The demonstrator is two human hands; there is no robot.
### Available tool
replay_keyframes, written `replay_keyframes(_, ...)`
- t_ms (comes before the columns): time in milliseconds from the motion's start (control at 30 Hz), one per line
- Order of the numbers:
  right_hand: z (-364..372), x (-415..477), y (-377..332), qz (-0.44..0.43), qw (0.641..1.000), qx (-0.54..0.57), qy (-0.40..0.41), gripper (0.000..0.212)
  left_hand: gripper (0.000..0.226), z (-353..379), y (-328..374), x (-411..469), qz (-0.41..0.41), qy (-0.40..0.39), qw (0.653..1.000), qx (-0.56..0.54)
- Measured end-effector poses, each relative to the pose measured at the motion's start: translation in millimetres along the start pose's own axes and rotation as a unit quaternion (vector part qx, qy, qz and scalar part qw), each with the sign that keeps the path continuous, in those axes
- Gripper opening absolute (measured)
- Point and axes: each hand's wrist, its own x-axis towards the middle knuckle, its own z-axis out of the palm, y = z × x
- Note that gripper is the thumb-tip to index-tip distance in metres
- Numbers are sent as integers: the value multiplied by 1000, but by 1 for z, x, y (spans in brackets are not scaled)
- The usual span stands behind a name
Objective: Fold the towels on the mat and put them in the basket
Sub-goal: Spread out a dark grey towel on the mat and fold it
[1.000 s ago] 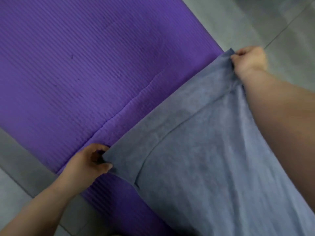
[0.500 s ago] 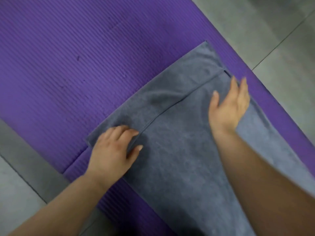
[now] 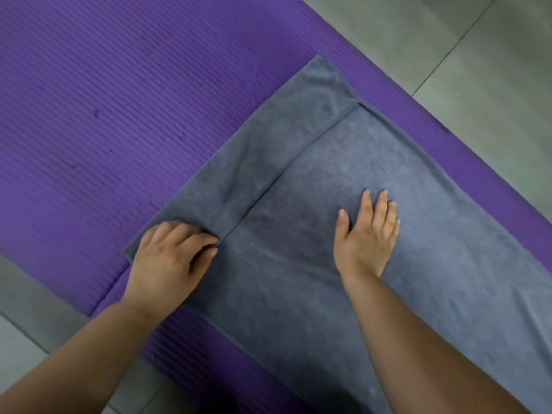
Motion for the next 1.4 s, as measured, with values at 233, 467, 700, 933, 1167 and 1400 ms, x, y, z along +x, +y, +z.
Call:
replay_keyframes(233,-5,0,0,-3,1000,-1,-31,85,41,11,10,-4,31,20,999,2)
replay_keyframes(467,-16,-4,20,-30,999,10,17,69,56,25,46,99,72,-114,991,26)
replay_keyframes(700,-17,-8,57,-15,997,-74,-14,60,86,48,58,105,118,-107,983,90)
replay_keyframes(933,-25,-7,57,6,994,-43,-96,73,60,50,76,59,156,-100,983,10)
replay_keyframes(1167,-30,-11,59,-4,990,-17,-138,95,74,-13,-6,27,-196,40,980,-1)
replay_keyframes(1400,-43,-43,21,-8,999,44,7,61,63,-17,-58,-11,-351,-149,923,-56)
